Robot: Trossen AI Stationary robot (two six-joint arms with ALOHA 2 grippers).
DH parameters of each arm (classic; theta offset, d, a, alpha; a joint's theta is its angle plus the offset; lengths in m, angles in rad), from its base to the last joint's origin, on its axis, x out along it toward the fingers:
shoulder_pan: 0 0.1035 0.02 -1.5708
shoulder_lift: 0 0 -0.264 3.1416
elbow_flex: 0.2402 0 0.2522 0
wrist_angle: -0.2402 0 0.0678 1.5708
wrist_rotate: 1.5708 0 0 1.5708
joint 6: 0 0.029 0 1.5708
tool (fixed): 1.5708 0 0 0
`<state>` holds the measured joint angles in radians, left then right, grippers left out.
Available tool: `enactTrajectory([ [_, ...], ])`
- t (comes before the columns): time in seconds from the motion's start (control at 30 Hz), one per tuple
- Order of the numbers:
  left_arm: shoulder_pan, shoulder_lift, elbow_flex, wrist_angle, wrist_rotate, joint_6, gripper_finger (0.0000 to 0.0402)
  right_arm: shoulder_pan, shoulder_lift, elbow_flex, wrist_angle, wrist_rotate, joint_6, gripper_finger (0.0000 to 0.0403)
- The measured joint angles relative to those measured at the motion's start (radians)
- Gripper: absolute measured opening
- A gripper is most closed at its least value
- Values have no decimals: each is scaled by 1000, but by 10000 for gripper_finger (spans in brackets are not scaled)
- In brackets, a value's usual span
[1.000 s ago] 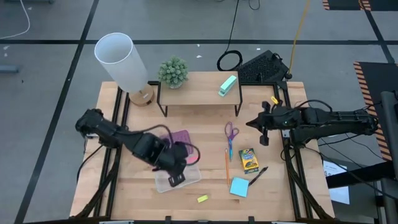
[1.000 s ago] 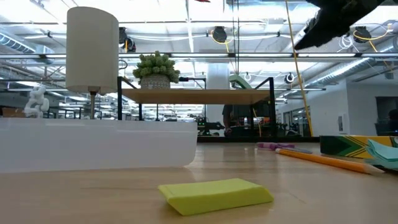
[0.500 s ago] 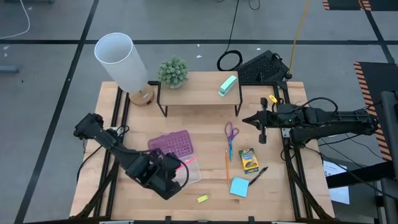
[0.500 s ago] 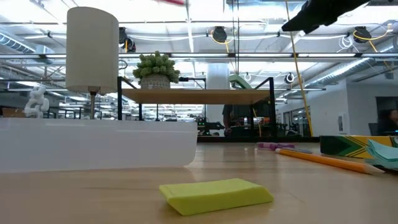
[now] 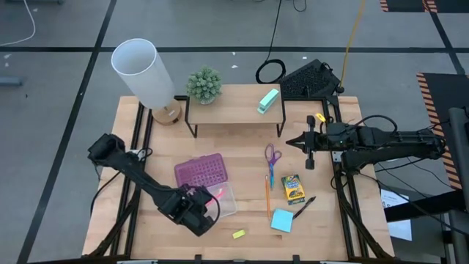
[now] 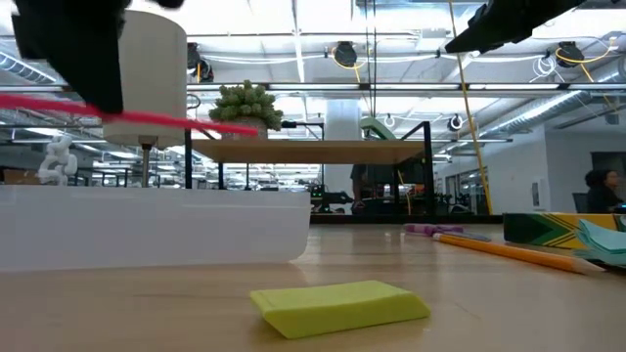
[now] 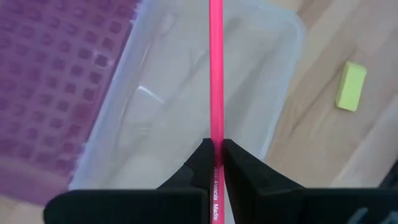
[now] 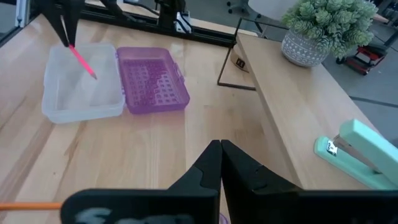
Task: Pack school essentials
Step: Put the pink pencil into the transparent box
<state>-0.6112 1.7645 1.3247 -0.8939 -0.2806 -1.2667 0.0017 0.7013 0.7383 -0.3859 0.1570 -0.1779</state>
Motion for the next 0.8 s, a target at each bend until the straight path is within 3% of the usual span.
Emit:
enactTrajectory([
  [0.43,2,0,-165,124,45,-14,26,0,0,0,0,0,0,0],
  [0.8,12,0,-204,219,72,128,27,0,0,0,0,-1,34,0],
])
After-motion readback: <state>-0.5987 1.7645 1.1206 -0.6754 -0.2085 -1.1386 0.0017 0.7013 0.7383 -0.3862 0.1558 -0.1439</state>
